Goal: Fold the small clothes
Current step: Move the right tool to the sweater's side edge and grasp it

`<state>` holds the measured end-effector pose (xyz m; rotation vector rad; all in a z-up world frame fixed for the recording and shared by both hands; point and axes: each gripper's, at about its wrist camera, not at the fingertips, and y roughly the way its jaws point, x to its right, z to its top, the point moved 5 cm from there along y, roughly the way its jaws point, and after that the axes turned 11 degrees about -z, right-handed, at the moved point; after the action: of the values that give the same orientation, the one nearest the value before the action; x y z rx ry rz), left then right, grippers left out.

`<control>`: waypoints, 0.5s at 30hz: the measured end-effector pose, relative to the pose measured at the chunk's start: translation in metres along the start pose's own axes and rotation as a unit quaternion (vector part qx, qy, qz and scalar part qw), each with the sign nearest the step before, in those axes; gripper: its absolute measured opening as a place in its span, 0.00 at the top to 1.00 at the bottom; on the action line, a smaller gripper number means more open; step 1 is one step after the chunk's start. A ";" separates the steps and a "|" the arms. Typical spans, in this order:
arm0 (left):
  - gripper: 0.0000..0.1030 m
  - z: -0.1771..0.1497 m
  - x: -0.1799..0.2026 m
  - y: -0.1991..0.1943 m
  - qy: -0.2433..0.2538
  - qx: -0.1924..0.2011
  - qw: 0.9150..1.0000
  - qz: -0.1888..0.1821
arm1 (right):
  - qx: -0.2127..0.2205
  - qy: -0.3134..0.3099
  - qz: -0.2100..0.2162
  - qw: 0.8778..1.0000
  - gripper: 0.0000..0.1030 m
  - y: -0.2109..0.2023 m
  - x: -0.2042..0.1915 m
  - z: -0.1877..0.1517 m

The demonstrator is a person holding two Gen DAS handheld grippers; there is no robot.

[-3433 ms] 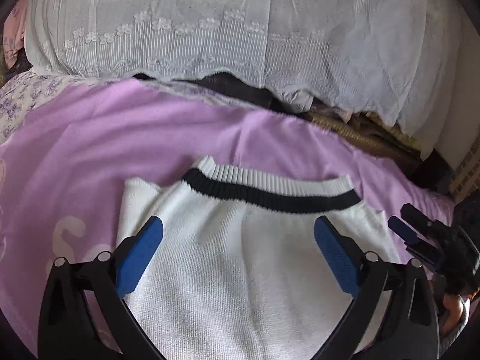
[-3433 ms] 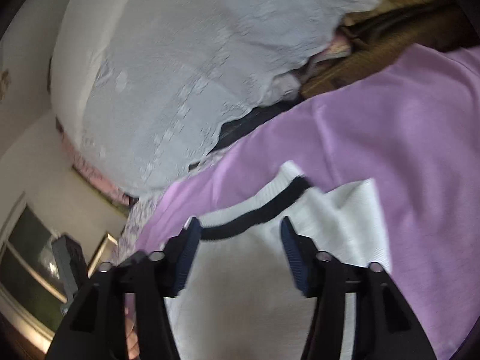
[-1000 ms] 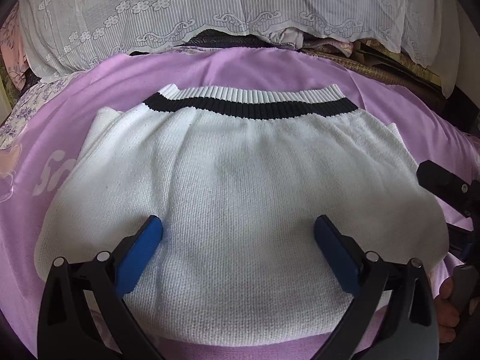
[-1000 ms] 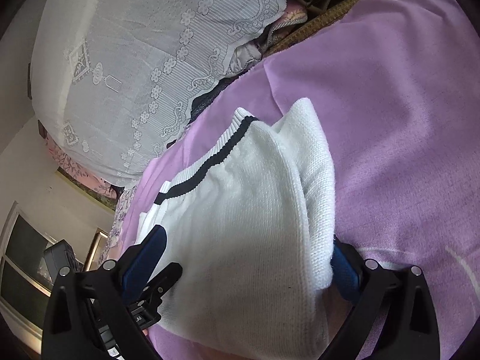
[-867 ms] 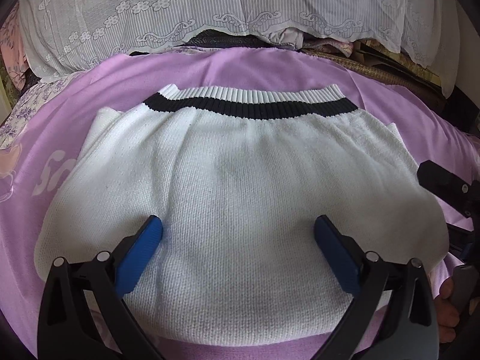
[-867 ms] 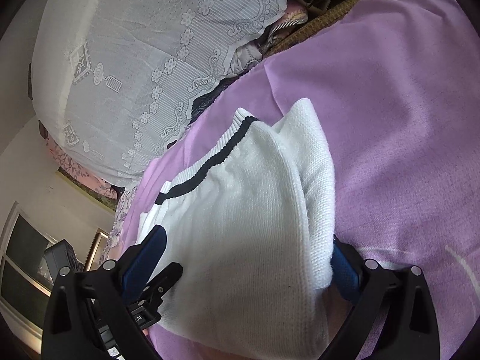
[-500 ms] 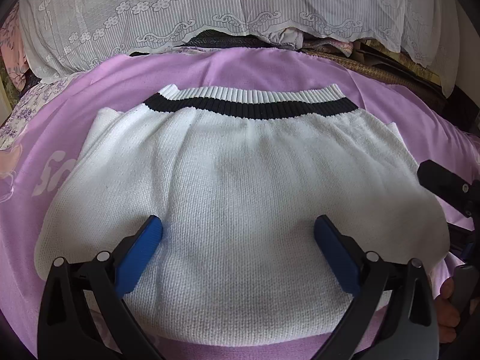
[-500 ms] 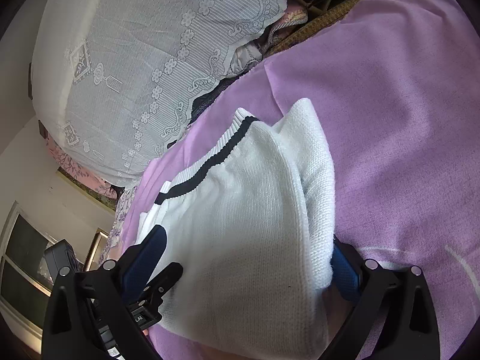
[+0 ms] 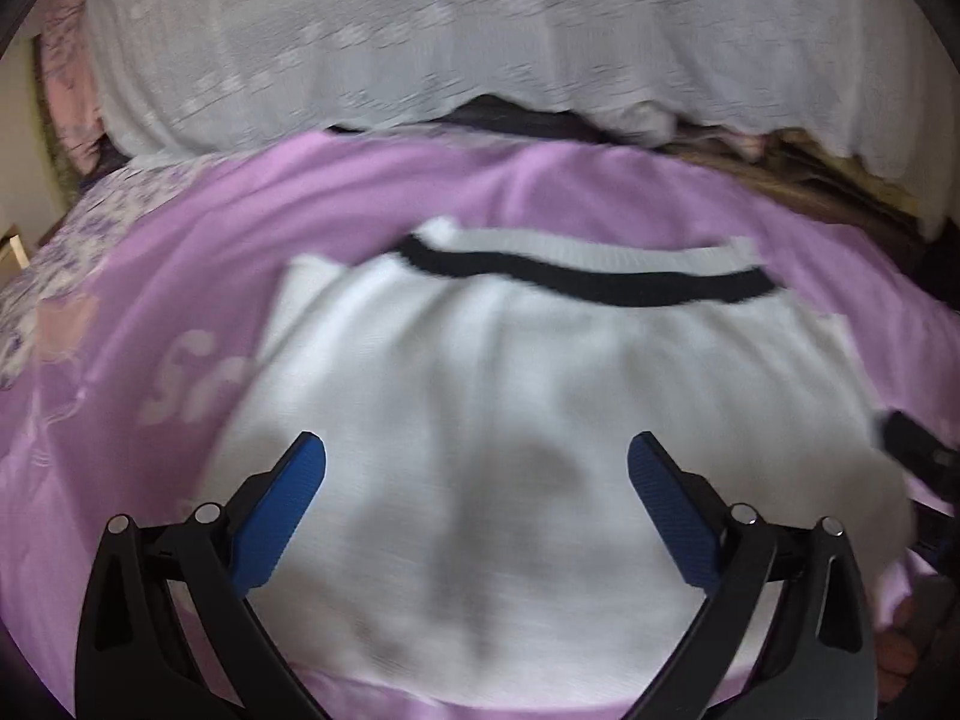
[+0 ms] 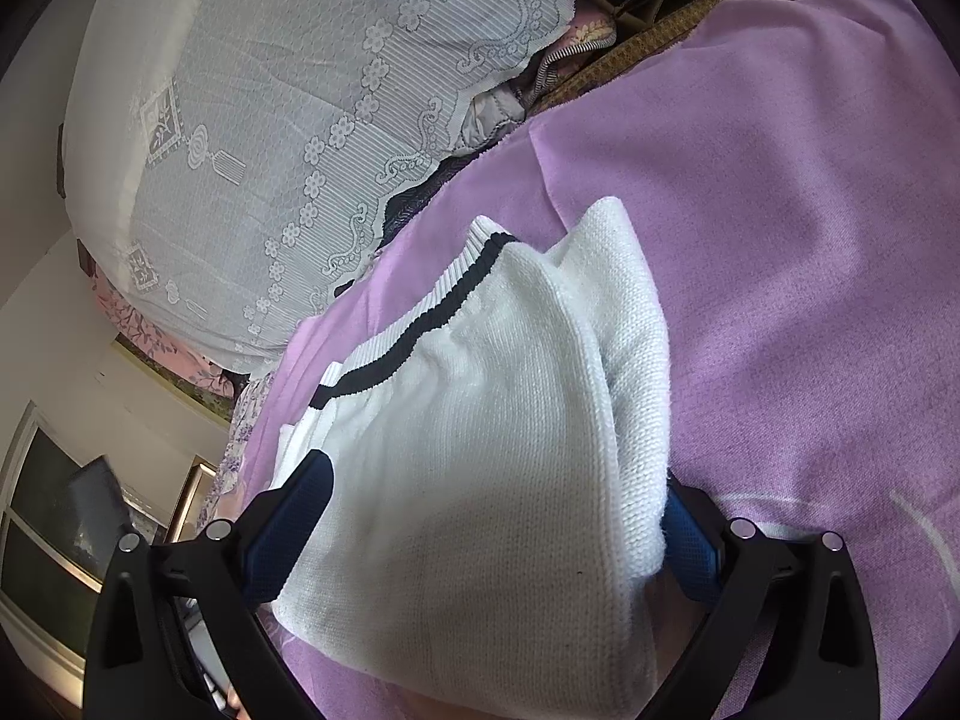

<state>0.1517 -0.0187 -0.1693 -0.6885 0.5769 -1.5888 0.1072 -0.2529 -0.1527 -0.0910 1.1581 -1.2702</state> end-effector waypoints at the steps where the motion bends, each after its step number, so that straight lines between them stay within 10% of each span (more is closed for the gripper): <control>1: 0.04 -0.002 -0.013 0.011 -0.019 -0.020 1.000 0.004 | 0.000 0.000 0.000 1.000 0.04 0.000 0.000 0.000; 11: 0.05 0.015 0.028 -0.008 0.015 -0.003 0.997 -0.077 | 0.001 0.002 -0.002 1.000 0.04 -0.001 0.001 0.000; 15: 0.05 0.032 0.056 0.014 0.036 -0.022 0.997 -0.057 | 0.007 0.020 0.014 1.000 0.04 -0.004 0.003 0.003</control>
<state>0.1802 -0.0752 -0.1515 -0.7112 0.6369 -1.7172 0.1060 -0.2583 -0.1507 -0.0400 1.1806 -1.2609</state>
